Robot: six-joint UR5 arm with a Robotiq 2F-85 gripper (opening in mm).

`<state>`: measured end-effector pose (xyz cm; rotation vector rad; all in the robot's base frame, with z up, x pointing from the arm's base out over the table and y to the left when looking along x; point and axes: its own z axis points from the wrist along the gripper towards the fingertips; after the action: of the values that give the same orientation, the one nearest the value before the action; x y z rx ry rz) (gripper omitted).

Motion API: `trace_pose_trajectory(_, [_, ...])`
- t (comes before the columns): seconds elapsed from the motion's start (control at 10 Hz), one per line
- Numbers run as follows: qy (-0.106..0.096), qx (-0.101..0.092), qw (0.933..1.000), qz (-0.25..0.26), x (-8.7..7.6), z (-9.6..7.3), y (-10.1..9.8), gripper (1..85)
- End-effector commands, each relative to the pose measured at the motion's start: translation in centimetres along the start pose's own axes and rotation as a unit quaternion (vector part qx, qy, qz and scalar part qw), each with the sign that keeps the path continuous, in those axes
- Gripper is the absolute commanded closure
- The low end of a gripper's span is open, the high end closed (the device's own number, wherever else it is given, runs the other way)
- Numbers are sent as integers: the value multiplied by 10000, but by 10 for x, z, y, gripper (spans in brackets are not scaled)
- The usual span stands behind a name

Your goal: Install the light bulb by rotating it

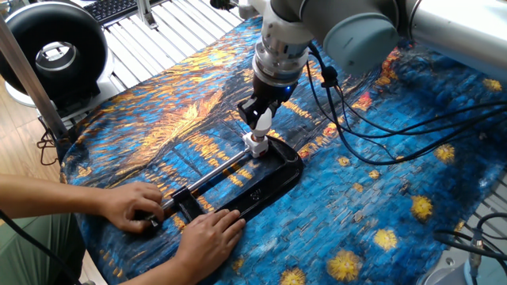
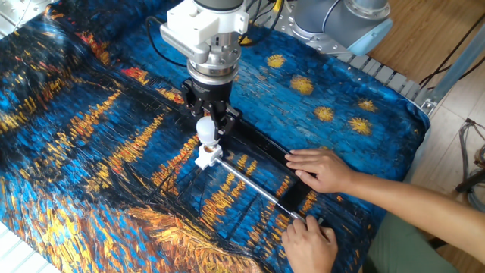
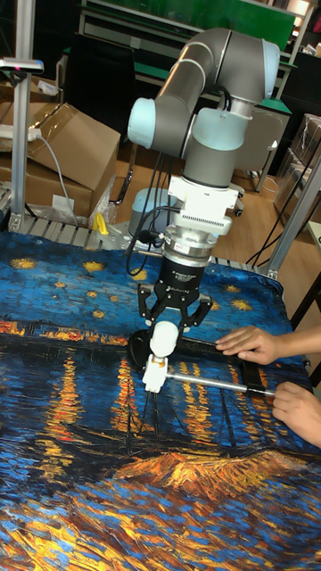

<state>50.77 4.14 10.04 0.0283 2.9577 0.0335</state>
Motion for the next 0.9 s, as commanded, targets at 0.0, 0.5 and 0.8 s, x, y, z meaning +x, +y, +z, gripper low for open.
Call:
trace_pose_trajectory(0.0, [-46,-61,10000,28,-3,1,1,847])
trace_pose_trajectory(0.5, [-84,-47,9999,48,-4,6,5,847])
trace_pose_trajectory(0.8, [-116,-18,9999,50,-7,11,3,847])
